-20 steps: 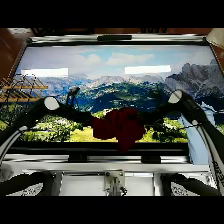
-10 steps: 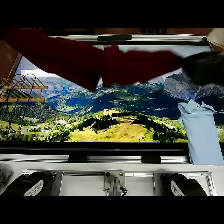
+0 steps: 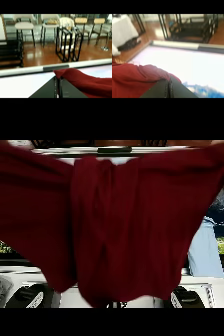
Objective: Fold the shirts.
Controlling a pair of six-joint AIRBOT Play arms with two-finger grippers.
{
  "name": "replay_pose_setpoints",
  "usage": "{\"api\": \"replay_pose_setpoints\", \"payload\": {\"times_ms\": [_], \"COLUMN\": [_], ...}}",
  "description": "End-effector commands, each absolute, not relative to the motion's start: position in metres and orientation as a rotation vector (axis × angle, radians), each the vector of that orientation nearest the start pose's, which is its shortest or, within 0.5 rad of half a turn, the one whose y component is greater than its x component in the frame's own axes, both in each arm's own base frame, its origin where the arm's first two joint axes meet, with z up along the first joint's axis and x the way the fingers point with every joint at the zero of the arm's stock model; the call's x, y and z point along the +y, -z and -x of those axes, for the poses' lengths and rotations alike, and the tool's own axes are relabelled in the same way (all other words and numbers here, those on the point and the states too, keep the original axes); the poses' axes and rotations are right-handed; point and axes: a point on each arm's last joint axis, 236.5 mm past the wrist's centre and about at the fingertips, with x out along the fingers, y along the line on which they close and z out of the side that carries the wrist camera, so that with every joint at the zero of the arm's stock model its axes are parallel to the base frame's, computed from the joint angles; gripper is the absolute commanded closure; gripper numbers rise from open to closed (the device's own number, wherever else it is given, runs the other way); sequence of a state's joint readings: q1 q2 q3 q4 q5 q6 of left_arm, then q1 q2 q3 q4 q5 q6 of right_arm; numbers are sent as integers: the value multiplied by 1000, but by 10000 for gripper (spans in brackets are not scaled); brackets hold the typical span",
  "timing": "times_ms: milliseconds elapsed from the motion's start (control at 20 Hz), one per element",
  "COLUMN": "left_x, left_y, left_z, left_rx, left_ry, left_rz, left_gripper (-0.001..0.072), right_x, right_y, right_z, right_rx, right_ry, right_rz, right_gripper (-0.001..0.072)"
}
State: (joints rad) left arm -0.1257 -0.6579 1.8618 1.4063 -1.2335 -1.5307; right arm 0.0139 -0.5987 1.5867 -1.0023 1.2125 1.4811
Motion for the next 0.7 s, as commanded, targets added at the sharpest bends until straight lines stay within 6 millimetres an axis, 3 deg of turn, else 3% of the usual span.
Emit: {"api": "replay_pose_setpoints", "payload": {"times_ms": [0,150,250,300,350,400,500,650], "left_x": [-65,-69,-79,-91,-103,-111,-109,-103], "left_y": [-413,-302,-222,-192,-174,-165,-167,-190], "left_z": [-214,-246,-257,-259,-262,-267,-285,-317], "left_rx": [319,591,766,822,842,831,756,607], "left_ry": [280,269,288,324,361,386,368,331], "left_rz": [23,36,72,116,161,184,198,219], "left_gripper": [672,672,672,672,672,672,672,672], "right_x": [119,109,108,109,108,108,104,89], "right_y": [-344,-246,-190,-166,-147,-134,-127,-149], "right_z": [-206,-207,-211,-215,-218,-223,-238,-287], "right_rx": [576,877,1002,1041,1063,1069,1022,817], "right_ry": [-522,-517,-530,-526,-519,-511,-487,-387], "right_rz": [-110,-59,-61,-82,-97,-104,-97,-84], "right_gripper": [643,643,643,643,643,643,643,643]}}
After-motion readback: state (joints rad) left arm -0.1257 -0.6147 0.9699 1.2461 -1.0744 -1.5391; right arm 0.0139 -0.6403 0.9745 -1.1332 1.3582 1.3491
